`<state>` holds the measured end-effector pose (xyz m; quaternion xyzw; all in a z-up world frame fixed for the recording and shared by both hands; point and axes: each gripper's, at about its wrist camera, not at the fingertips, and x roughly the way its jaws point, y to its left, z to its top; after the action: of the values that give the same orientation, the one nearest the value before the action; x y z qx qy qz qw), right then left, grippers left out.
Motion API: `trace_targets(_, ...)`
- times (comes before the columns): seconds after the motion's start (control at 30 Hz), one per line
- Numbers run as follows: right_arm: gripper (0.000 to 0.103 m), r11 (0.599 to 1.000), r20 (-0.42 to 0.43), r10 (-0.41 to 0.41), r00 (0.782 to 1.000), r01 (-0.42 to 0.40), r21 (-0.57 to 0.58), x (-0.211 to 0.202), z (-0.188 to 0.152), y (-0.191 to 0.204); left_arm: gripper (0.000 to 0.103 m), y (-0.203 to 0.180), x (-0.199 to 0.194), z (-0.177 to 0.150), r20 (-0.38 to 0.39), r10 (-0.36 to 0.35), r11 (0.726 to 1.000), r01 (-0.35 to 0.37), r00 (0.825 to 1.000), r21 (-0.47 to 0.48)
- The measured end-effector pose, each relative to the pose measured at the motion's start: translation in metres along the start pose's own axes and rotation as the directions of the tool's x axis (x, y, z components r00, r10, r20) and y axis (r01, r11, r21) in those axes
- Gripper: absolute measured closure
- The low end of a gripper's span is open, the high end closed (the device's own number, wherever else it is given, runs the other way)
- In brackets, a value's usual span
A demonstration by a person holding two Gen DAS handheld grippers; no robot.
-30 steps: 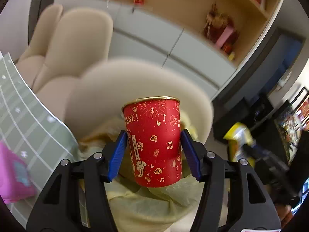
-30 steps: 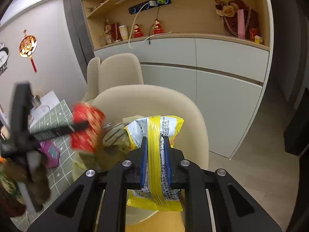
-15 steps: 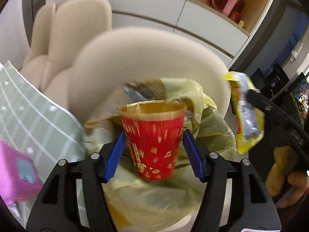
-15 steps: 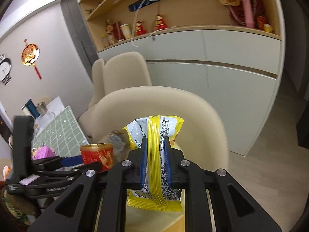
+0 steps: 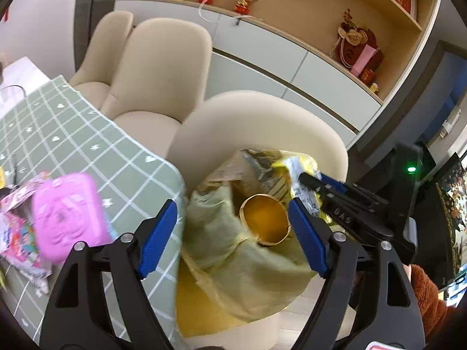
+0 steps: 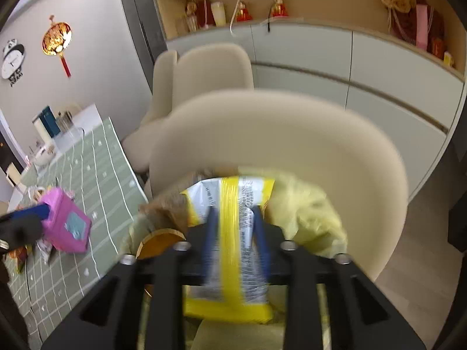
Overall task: Collect trash
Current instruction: 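Move both open grippers back over the table toward the wrappers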
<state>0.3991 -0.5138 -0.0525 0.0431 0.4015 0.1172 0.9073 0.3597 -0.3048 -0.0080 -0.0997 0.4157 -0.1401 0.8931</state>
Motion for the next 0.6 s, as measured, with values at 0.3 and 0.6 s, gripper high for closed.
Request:
trace_targets(0.3, 0.047, 0.999, 0.091, -0.053, 0.994, 0.053, 0.000, -0.038, -0.017, 0.025, 0.022, 0.054, -0.043, -0.036, 0.029, 0.061, 0.997, -0.059, 0.998, -0.056)
trace_targets(0.6, 0.046, 1.000, 0.109, -0.011, 0.994, 0.009, 0.021, -0.085, -0.041, 0.120, 0.009, 0.147, -0.116, -0.079, 0.021, 0.064, 0.998, -0.064, 0.998, -0.007)
